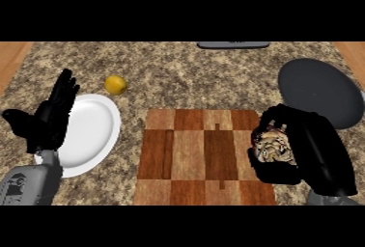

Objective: Pick the cupcake from the cutting board and place it in the pan

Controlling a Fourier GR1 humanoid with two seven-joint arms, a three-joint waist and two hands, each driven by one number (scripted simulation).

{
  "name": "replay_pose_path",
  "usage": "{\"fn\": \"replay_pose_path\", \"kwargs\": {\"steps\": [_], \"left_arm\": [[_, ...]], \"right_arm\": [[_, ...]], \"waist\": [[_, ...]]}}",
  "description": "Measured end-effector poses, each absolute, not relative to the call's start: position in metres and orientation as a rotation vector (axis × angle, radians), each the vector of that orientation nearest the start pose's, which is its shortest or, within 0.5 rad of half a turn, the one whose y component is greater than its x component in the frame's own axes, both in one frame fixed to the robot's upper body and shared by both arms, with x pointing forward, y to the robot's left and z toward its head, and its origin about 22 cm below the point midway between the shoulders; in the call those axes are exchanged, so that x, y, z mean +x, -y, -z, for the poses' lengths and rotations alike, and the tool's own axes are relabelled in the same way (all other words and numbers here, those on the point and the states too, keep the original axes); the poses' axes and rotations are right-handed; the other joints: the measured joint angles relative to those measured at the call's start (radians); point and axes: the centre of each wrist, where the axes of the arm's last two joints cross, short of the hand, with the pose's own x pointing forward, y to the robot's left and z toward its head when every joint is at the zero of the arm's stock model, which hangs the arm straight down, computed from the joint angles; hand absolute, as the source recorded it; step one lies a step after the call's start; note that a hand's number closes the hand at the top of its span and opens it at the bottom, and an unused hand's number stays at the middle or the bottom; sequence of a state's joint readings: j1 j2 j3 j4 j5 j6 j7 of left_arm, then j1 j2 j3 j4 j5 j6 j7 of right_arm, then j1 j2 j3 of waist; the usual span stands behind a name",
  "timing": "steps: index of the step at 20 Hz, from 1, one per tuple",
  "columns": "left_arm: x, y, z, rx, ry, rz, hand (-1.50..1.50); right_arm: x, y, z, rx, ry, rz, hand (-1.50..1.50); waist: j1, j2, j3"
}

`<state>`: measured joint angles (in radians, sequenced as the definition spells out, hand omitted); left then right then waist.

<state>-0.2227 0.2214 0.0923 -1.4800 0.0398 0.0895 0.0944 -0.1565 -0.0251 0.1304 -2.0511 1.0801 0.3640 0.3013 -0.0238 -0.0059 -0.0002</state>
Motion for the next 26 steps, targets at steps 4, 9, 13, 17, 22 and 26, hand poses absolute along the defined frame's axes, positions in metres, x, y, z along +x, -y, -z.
{"fn": "replay_pose_path", "kwargs": {"steps": [4, 9, 13, 17, 22, 26], "left_arm": [[0.296, -0.280, -0.051, 0.213, 1.613, 0.041, 0.00], [0.295, -0.273, -0.051, 0.200, 1.621, 0.052, 0.00], [0.294, -0.272, -0.046, 0.194, 1.626, 0.058, 0.00], [0.298, -0.274, -0.050, 0.188, 1.625, 0.061, 0.00], [0.300, -0.267, -0.053, 0.175, 1.638, 0.076, 0.00], [0.302, -0.266, -0.055, 0.165, 1.643, 0.079, 0.00]], "right_arm": [[0.241, 0.217, -0.155, -0.873, 1.614, -0.713, 1.50], [0.273, 0.267, -0.160, -0.843, 1.621, -0.543, 1.50], [0.298, 0.315, -0.153, -0.912, 1.594, -0.505, 1.50], [0.327, 0.359, -0.147, -0.989, 1.558, -0.495, 1.50], [0.348, 0.402, -0.129, -1.146, 1.506, -0.505, 1.50], [0.358, 0.427, -0.106, -1.185, 1.470, -0.494, 1.50]], "waist": [[0.012, 0.005, 0.000], [0.025, 0.008, 0.001], [0.031, 0.010, 0.001], [0.042, 0.014, 0.001], [0.062, 0.022, 0.003], [0.073, 0.027, 0.004]]}}
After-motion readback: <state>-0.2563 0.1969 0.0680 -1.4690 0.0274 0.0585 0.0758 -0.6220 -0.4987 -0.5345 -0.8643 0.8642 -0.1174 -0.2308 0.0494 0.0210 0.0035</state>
